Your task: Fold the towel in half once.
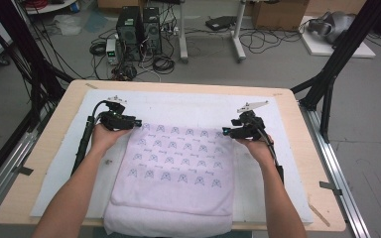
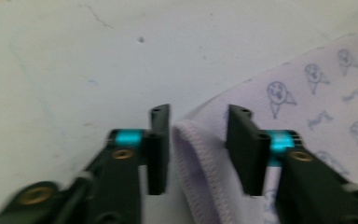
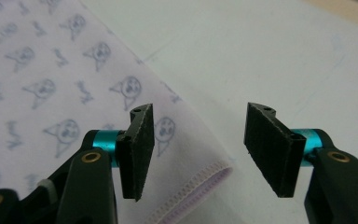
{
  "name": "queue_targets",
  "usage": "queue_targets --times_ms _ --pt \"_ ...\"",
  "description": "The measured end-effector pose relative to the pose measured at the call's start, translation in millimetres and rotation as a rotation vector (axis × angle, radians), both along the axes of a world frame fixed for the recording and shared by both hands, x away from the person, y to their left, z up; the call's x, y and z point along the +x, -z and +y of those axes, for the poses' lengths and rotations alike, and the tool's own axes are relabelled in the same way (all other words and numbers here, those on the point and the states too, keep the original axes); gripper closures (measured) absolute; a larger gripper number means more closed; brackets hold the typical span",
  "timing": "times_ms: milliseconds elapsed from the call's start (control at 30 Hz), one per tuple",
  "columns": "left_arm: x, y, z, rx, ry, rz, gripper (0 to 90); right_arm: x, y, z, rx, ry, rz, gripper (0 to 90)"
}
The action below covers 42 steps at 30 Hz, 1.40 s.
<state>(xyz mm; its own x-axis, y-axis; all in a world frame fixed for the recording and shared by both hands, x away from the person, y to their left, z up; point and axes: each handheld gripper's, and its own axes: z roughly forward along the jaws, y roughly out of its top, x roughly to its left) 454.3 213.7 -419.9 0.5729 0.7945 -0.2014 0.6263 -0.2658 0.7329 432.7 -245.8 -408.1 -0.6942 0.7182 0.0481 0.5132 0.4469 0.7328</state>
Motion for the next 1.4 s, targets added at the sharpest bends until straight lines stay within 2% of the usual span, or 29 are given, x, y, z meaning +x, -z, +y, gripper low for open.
queue_targets --times_ms 33,67,133,167,267,333,400,467,533,567,633,667,700,733,767,800,867,900,967,1000,1033,1067,1133,1200,1233,1267,1333,1400 --pt "0.5 2.2 -0.4 -0.004 -0.012 0.014 78.2 2.7 4.7 2.1 -0.013 0.002 0.016 42.9" --pt "1.1 3.8 -0.1 -0.012 -0.016 0.026 82.9 4.2 8.5 4.0 -0.029 0.01 0.028 48.6" --pt "-0.6 2.3 -0.1 0.0 -0.042 0.004 84.7 6.7 12.9 5.8 -0.025 -0.002 0.071 73.5" --pt "-1.9 -0.7 1.1 -0.003 -0.061 -0.011 85.0 6.2 12.6 6.9 -0.038 0.005 0.067 81.8" --pt "-7.4 -13.0 8.6 -0.041 -0.117 -0.068 85.3 2.4 3.8 7.8 -0.025 0.02 0.024 86.0" --pt "-10.2 -18.0 12.3 -0.025 -0.139 -0.084 85.2 -0.3 -2.0 5.5 -0.021 0.032 -0.002 86.0" --pt "-10.6 -18.5 14.4 -0.027 -0.158 -0.071 82.6 -0.2 -2.5 3.4 -0.007 0.037 0.001 84.4" --pt "-9.7 -18.1 13.6 -0.008 -0.162 -0.07 68.9 0.7 -1.2 2.1 0.006 0.046 0.005 67.1" --pt "-8.3 -16.0 12.5 -0.009 -0.138 -0.068 60.3 2.4 1.8 -0.2 0.015 0.062 0.022 56.4" --pt "-6.2 -12.9 10.0 -0.003 -0.129 -0.054 54.4 3.1 3.7 -1.3 0.019 0.064 0.035 53.2" --pt "-3.1 -6.0 7.1 0.008 -0.108 -0.026 49.1 5.7 9.3 -2.9 0.015 0.065 0.065 47.7" --pt "-0.9 0.6 4.7 0.026 -0.096 0.012 46.7 6.5 11.6 -3.3 0.017 0.063 0.078 46.6" --pt "0.4 5.0 3.4 0.039 -0.082 0.035 45.8 8.2 15.5 -3.3 0.021 0.054 0.104 44.9" --pt "2.1 12.4 0.2 0.042 -0.06 0.075 46.1 8.6 17.5 -2.6 0.017 0.051 0.117 44.6" --pt "2.7 16.2 -1.7 0.052 -0.053 0.086 46.5 9.0 20.8 -0.2 0.01 0.039 0.135 45.2" --pt "0.9 16.0 -3.0 0.074 -0.065 0.05 47.6 9.1 22.8 2.1 -0.003 0.036 0.141 49.6" --pt "0.3 16.6 -4.7 0.073 -0.047 0.046 76.6 8.9 24.7 8.4 -0.021 0.006 0.15 76.4" --pt "-0.4 15.6 -6.3 0.086 -0.047 0.032 81.5 9.1 24.4 11.8 -0.029 -0.017 0.15 84.0" --pt "-1.9 10.0 -9.2 0.104 -0.064 -0.016 87.5 9.3 22.0 18.0 -0.066 -0.025 0.131 86.2" --pt "-2.4 6.7 -9.0 0.11 -0.074 -0.038 87.8 10.9 18.1 19.7 -0.096 -0.008 0.112 86.5" --pt "-2.3 1.3 -7.0 0.1 -0.091 -0.065 87.9 11.6 13.9 19.7 -0.107 0.003 0.086 86.6" --pt "-1.3 -5.6 -4.5 0.08 -0.103 -0.08 88.0 12.9 6.1 18.8 -0.104 0.024 0.05 86.5" --pt "1.5 -23.6 -3.3 0.1 -0.118 -0.13 88.0 15.8 -15.9 15.6 -0.092 0.055 -0.024 86.5" --pt "5.5 -47.7 -4.4 0.106 -0.128 -0.188 88.0 20.9 -47.1 13.4 -0.076 0.069 -0.088 86.7" --pt "7.7 -65.0 -5.6 0.097 -0.138 -0.23 88.0 22.5 -57.8 13.6 -0.077 0.074 -0.112 86.6" --pt "9.4 -75.9 -6.2 0.098 -0.14 -0.25 88.1 25.5 -75.9 14.1 -0.082 0.08 -0.153 86.6" --pt "13.5 -106.3 -6.7 0.104 -0.145 -0.318 88.1 29.5 -99.9 15.0 -0.089 0.088 -0.201 86.6" --pt "16.8 -133.4 -4.6 0.072 -0.156 -0.372 88.0 35.4 -127.3 15.5 -0.112 0.089 -0.255 86.5"
